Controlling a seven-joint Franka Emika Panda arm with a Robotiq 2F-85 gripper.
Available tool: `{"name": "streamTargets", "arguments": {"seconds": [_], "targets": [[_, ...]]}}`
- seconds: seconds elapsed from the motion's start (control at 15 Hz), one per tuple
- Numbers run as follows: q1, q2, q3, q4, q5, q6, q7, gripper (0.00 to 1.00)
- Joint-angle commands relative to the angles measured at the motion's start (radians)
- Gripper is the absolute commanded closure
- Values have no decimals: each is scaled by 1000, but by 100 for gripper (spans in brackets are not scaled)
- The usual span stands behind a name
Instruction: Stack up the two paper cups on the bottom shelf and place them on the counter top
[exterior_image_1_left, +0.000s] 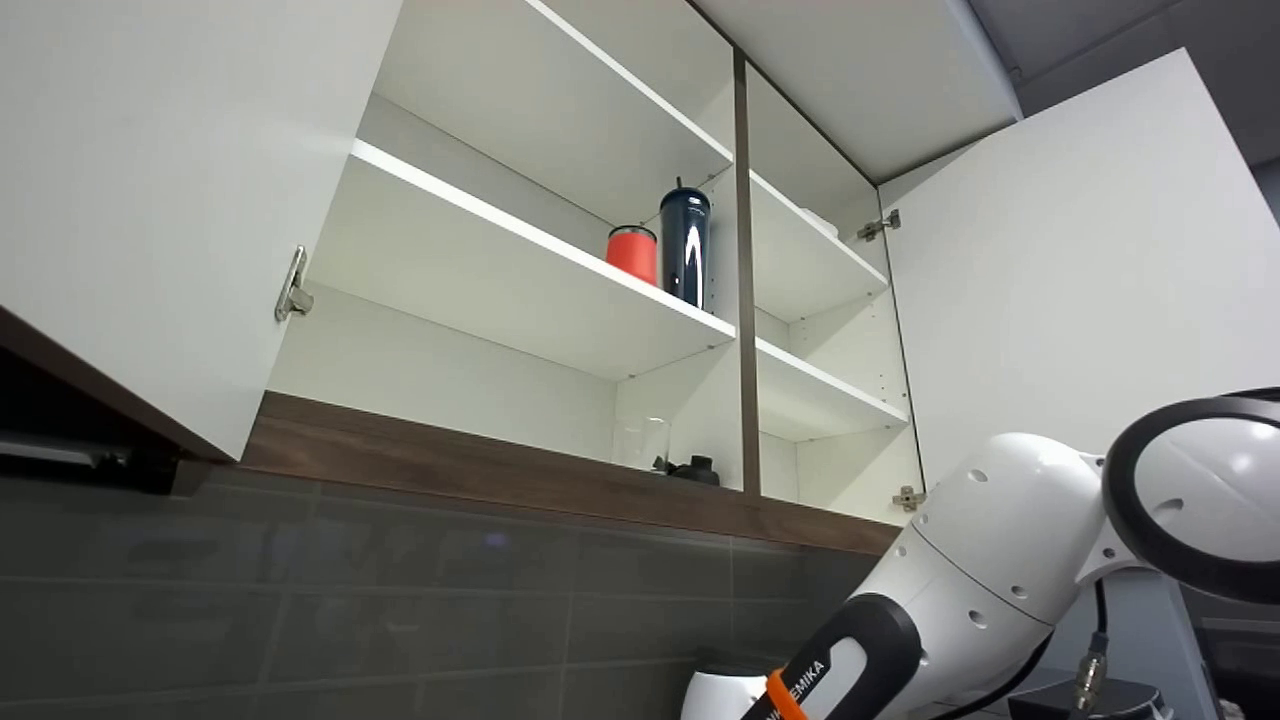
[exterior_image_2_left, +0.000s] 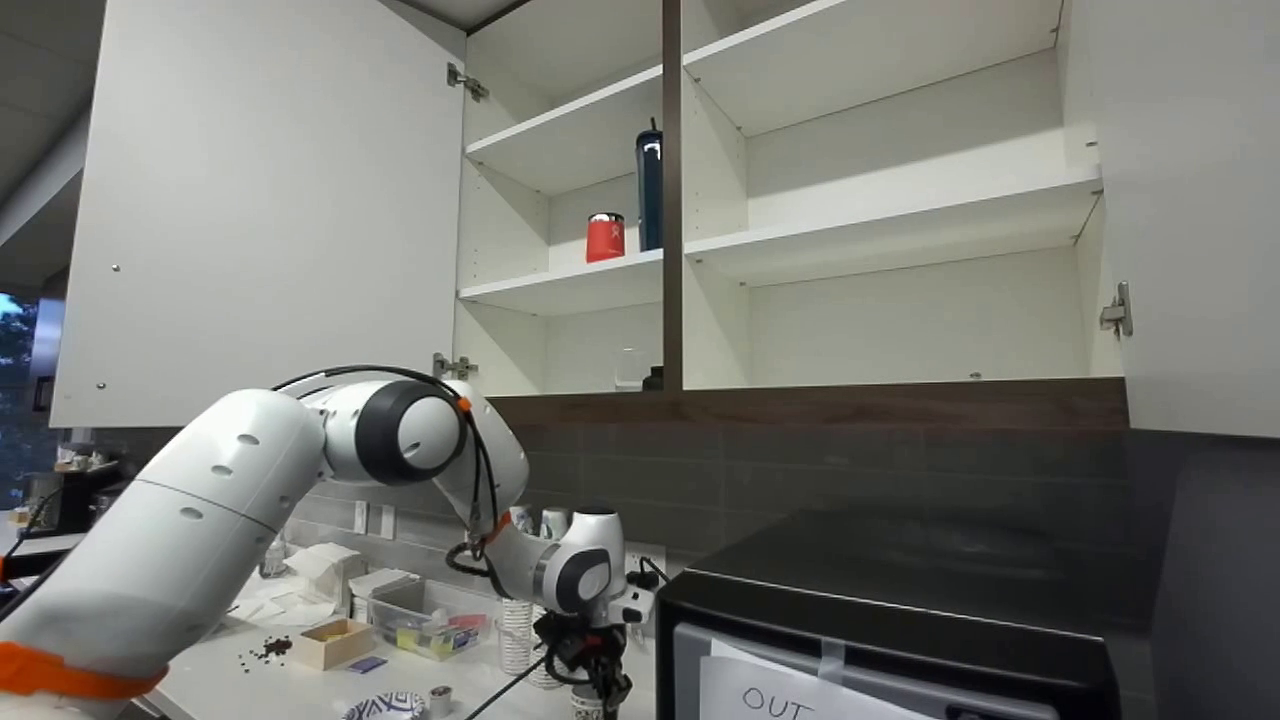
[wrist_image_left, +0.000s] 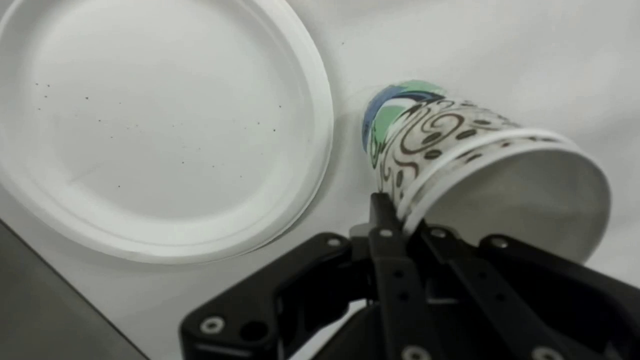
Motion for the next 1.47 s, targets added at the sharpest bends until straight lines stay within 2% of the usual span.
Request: {"name": "streamTargets", "arguments": {"seconds": [0.0, 0.6, 0.87, 1.13, 1.4], "targets": [[9, 28, -10, 32, 19, -14, 31, 69], [20, -18, -23, 49, 22, -46, 87, 3], [38, -86, -46, 55, -16, -136, 121, 0], [40, -166, -46, 54, -52, -287, 135, 0], [23, -236, -14, 51, -30, -376, 113, 0]]}}
